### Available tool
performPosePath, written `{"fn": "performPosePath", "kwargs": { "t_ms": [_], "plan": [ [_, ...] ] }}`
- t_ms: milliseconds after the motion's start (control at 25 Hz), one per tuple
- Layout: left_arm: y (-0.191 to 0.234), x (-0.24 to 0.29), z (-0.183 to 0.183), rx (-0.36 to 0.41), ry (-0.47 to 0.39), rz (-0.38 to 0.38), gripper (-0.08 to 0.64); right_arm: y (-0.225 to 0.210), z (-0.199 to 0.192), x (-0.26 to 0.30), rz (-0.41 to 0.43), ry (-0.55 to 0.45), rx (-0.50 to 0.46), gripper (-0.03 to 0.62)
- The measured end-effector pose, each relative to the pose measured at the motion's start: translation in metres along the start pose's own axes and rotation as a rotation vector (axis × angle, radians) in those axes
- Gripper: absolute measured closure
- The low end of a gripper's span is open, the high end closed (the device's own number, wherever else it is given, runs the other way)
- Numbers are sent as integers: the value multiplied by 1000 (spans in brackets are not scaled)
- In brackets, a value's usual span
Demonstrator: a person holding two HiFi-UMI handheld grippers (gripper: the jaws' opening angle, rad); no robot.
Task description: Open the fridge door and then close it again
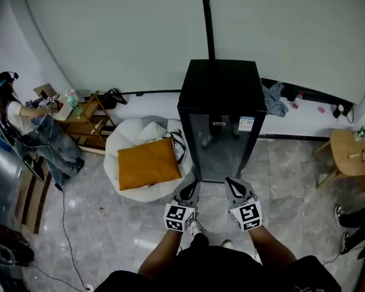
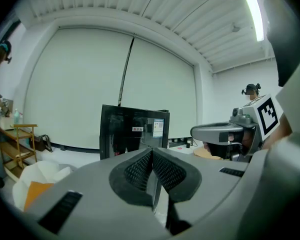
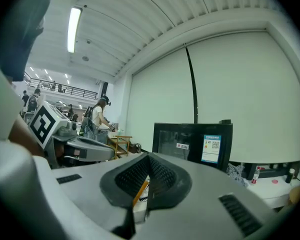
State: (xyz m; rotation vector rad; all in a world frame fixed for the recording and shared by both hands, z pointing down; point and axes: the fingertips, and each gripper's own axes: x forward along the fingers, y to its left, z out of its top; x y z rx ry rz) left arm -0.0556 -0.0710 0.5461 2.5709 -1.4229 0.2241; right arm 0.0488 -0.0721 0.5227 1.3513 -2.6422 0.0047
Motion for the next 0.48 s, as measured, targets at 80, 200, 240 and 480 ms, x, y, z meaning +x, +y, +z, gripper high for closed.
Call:
{"fn": "performPosePath", "kwargs": {
  "t_ms": [80, 200, 240, 480],
  "plan": [
    [-6, -3, 1, 1, -13, 7, 538, -2, 0, -8, -7, -4, 8, 575],
    [-15, -7, 1, 4, -15, 12, 538, -7, -3, -18, -18, -5, 25, 575],
    [-18, -8, 1, 4, -13, 12, 538, -9, -3, -22, -22, -4, 27, 575],
    [-34, -16, 3, 6, -28, 23, 538, -12, -3, -44, -27, -1, 35, 575]
  ]
}}
